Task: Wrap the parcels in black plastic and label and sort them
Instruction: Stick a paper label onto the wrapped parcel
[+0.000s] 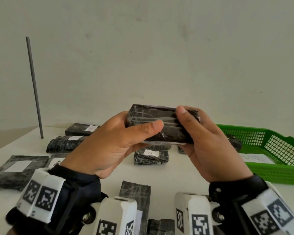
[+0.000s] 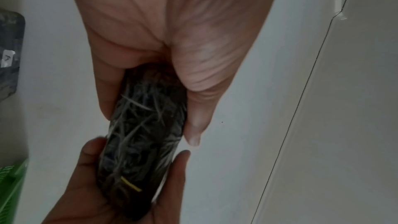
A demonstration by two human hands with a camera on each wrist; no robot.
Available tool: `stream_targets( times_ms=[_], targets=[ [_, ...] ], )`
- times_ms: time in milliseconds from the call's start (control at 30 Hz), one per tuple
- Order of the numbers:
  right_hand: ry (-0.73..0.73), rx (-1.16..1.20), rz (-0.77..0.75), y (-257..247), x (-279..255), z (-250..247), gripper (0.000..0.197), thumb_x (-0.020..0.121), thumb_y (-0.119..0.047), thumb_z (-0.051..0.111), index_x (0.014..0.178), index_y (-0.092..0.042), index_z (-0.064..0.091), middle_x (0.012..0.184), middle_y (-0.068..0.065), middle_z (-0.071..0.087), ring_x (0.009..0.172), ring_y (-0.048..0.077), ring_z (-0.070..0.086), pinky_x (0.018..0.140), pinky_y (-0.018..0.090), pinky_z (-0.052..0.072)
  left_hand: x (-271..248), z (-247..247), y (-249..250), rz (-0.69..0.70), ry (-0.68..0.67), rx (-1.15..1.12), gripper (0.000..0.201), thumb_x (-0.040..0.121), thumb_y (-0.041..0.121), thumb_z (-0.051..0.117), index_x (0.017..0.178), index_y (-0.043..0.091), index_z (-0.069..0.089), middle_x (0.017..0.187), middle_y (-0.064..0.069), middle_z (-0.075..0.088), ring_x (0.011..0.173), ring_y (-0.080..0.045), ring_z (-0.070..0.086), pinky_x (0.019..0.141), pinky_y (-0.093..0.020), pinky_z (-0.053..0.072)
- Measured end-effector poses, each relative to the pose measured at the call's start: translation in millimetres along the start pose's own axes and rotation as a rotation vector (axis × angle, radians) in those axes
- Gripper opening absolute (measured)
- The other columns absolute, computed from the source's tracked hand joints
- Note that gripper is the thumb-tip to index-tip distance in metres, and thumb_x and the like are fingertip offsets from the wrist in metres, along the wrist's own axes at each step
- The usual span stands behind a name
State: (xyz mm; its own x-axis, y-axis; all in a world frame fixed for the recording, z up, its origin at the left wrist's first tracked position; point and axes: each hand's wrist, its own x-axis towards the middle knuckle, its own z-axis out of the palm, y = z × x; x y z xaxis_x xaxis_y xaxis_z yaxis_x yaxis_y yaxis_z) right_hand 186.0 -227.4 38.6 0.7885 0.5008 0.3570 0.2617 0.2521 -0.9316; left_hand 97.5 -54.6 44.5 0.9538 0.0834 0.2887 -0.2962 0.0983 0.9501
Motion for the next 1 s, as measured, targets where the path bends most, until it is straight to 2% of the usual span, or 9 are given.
stream_targets(
  times_ms=[133, 200, 333, 400, 533, 600, 733, 867, 1000],
  targets=[
    [-0.083, -0.102, -0.106, -7, -8, 0, 0.051, 0.093, -0.055, 0.066, 0.127, -0.019, 0.057, 0.109, 0.0, 0.079, 0.104, 0.012, 0.075, 0.087, 0.023, 0.056, 1, -1, -1, -0.043, 0.109, -0.015, 0.069, 0.068, 0.043, 0.072, 0.129, 0.013, 0.06, 0.108, -0.005, 0.08, 0.098, -0.018, 0.078, 0.076, -0.026, 0.063],
    [-0.011, -0.202, -0.21, -7, -9, 5, 0.041, 0.092, -0.049, 0.068, 0.118, -0.017, 0.06, 0.104, 0.003, 0.078, 0.099, 0.016, 0.076, 0.083, 0.026, 0.059, -1, 0, -1, -0.056, 0.11, -0.014, 0.074, 0.073, 0.051, 0.073, 0.135, 0.015, 0.056, 0.111, -0.005, 0.079, 0.101, -0.019, 0.077, 0.078, -0.03, 0.064],
    [0.199, -0.14, -0.255, -6, -7, 15, 0.042, 0.101, -0.042, 0.063, 0.089, -0.002, 0.063, 0.076, 0.008, 0.072, 0.072, 0.014, 0.071, 0.065, 0.024, 0.056, -1, 1, -4, -0.063, 0.055, 0.087, 0.11, 0.062, 0.081, 0.078, 0.152, 0.028, 0.045, 0.144, 0.0, 0.064, 0.128, -0.018, 0.064, 0.104, -0.045, 0.055],
    [0.243, -0.089, -0.203, -4, -5, 13, 0.05, 0.104, -0.04, 0.058, 0.086, 0.007, 0.059, 0.073, 0.02, 0.061, 0.064, 0.016, 0.061, 0.059, 0.023, 0.051, 0, 5, -7, 0.034, 0.071, 0.166, 0.091, 0.063, 0.081, 0.073, 0.138, 0.032, 0.055, 0.127, 0.004, 0.071, 0.123, -0.012, 0.064, 0.109, -0.04, 0.045],
    [0.198, -0.136, -0.195, -2, -3, 11, 0.068, 0.094, -0.064, 0.054, 0.105, 0.002, 0.065, 0.088, 0.008, 0.061, 0.079, 0.015, 0.058, 0.075, 0.025, 0.052, -3, 22, -8, 0.285, 0.191, 0.276, 0.054, 0.079, 0.061, 0.074, 0.116, 0.024, 0.063, 0.077, -0.002, 0.062, 0.072, -0.007, 0.06, 0.067, -0.013, 0.049],
    [0.159, -0.091, -0.198, -2, -3, 14, 0.059, 0.09, -0.07, 0.059, 0.105, -0.013, 0.065, 0.094, 0.006, 0.065, 0.087, 0.014, 0.063, 0.084, 0.03, 0.053, -2, 23, -9, 0.374, 0.233, 0.286, 0.053, 0.082, 0.057, 0.072, 0.109, 0.012, 0.065, 0.074, -0.003, 0.061, 0.066, -0.008, 0.058, 0.062, -0.014, 0.048],
    [0.161, 0.078, -0.19, -2, -5, 20, 0.061, 0.078, -0.066, 0.075, 0.101, -0.01, 0.069, 0.09, 0.019, 0.066, 0.089, 0.034, 0.069, 0.086, 0.047, 0.058, 3, 13, -10, 0.413, 0.306, 0.302, 0.061, 0.084, 0.067, 0.064, 0.091, 0.007, 0.061, 0.071, -0.013, 0.053, 0.066, -0.031, 0.053, 0.061, -0.028, 0.049],
    [0.167, 0.078, -0.221, -4, -7, 26, 0.039, 0.081, -0.041, 0.072, 0.095, -0.005, 0.064, 0.08, 0.013, 0.07, 0.074, 0.026, 0.071, 0.07, 0.044, 0.062, 0, 17, -7, 0.375, 0.311, 0.299, 0.057, 0.079, 0.068, 0.058, 0.097, 0.014, 0.057, 0.054, 0.013, 0.048, 0.05, -0.002, 0.044, 0.052, -0.011, 0.041],
    [0.145, 0.063, -0.232, -3, -5, 21, 0.04, 0.081, -0.043, 0.076, 0.093, -0.008, 0.064, 0.074, 0.005, 0.069, 0.07, 0.02, 0.07, 0.068, 0.039, 0.06, 4, 13, -13, 0.294, 0.263, 0.255, 0.064, 0.072, 0.068, 0.074, 0.103, 0.014, 0.06, 0.073, 0.005, 0.062, 0.07, -0.014, 0.061, 0.065, -0.024, 0.055]
  ],
)
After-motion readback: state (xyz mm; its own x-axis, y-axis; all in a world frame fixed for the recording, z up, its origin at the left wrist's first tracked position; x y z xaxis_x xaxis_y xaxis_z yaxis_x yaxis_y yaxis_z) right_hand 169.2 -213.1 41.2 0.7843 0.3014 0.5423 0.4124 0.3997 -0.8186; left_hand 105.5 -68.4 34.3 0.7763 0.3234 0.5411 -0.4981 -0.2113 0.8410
